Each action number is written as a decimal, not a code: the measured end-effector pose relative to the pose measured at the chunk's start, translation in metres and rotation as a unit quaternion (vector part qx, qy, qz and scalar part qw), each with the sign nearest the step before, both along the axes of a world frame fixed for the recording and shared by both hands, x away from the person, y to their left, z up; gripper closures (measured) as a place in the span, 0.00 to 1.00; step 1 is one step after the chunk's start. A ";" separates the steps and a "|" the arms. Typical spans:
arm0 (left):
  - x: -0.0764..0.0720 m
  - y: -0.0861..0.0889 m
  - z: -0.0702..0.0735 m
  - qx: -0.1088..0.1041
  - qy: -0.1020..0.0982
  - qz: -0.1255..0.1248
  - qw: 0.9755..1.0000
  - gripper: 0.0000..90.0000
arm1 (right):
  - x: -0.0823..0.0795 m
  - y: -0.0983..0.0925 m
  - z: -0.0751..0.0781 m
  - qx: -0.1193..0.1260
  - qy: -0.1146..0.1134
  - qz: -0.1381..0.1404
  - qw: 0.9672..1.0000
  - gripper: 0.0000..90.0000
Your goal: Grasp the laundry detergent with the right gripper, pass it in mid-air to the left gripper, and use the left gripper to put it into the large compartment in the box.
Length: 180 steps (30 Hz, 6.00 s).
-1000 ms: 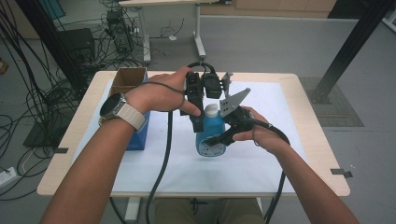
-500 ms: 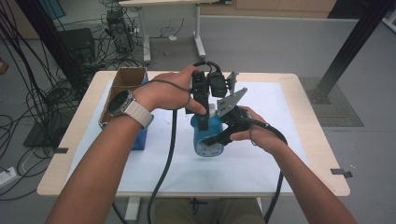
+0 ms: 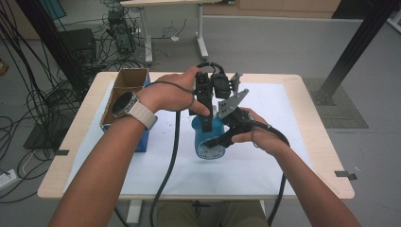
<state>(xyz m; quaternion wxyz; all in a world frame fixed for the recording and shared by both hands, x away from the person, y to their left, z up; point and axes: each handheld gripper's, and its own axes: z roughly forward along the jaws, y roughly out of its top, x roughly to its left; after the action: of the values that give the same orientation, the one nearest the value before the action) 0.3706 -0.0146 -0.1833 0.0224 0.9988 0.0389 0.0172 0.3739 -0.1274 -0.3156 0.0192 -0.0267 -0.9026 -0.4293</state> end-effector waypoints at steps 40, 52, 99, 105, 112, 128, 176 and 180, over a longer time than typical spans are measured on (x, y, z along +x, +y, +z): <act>0.000 0.002 -0.001 -0.006 -0.001 -0.003 1.000 0.09 | 0.001 -0.001 0.000 0.004 0.005 -0.001 1.000 0.48; 0.000 0.002 -0.001 -0.006 -0.002 -0.003 1.000 0.09 | 0.001 -0.001 0.001 0.006 0.006 0.002 1.000 0.49; -0.001 0.004 -0.002 -0.005 0.000 -0.004 1.000 0.10 | 0.003 -0.003 0.002 0.012 0.007 -0.003 1.000 0.49; -0.001 0.004 -0.002 -0.005 0.000 -0.004 1.000 0.10 | 0.003 -0.003 0.002 0.012 0.008 -0.004 1.000 0.49; -0.001 0.003 -0.003 -0.006 0.000 -0.006 1.000 0.10 | 0.003 -0.003 0.002 0.012 0.008 -0.001 1.000 0.48; -0.002 0.003 -0.004 -0.007 0.000 -0.010 1.000 0.10 | 0.004 -0.002 0.004 0.015 0.009 -0.002 1.000 0.49; -0.001 -0.003 -0.009 -0.010 0.000 -0.016 1.000 0.10 | 0.003 0.005 0.012 0.019 0.004 0.011 1.000 0.49; -0.001 -0.004 -0.010 -0.011 -0.001 -0.017 1.000 0.11 | 0.001 0.004 0.014 0.020 0.004 0.013 1.000 0.49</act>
<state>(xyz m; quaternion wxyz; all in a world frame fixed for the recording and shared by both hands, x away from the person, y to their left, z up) 0.3701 -0.0182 -0.1934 0.0332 0.9991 0.0219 0.0169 0.3749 -0.1230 -0.3015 0.0287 -0.0164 -0.8942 -0.4465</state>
